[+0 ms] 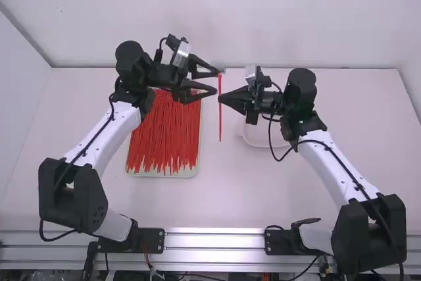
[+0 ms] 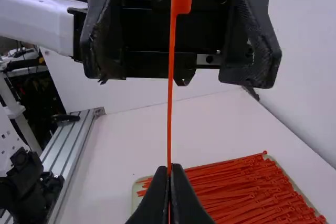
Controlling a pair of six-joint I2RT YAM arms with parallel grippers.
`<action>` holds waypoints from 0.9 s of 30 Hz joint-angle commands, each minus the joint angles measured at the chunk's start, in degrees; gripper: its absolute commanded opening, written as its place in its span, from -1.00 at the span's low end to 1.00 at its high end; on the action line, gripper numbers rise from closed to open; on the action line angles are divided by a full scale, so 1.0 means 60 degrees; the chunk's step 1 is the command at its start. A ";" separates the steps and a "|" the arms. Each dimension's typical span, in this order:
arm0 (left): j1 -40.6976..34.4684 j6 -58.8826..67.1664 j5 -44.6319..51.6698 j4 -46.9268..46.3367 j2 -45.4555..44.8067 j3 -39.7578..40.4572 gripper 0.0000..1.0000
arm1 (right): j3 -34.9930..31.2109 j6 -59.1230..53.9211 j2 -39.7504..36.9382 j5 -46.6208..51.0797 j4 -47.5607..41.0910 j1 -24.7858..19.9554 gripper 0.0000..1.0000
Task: Fasten the cable tie
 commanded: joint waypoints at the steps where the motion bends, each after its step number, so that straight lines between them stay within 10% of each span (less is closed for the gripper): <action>1: -0.0189 0.0073 -0.0146 0.0098 -0.0076 0.0273 0.17 | 0.0339 0.0073 0.0040 -0.0080 0.0058 0.0036 -1.00; 17: -0.0200 -0.0178 -0.0678 0.0091 -0.0076 0.0273 -0.96 | 0.0339 0.0153 0.0040 -0.0040 0.0073 0.0029 -1.00; 27: -0.0178 -0.0627 -0.0882 0.0073 -0.0076 0.0277 -0.96 | 0.0339 0.0149 0.0040 -0.0051 0.0062 0.0029 -0.81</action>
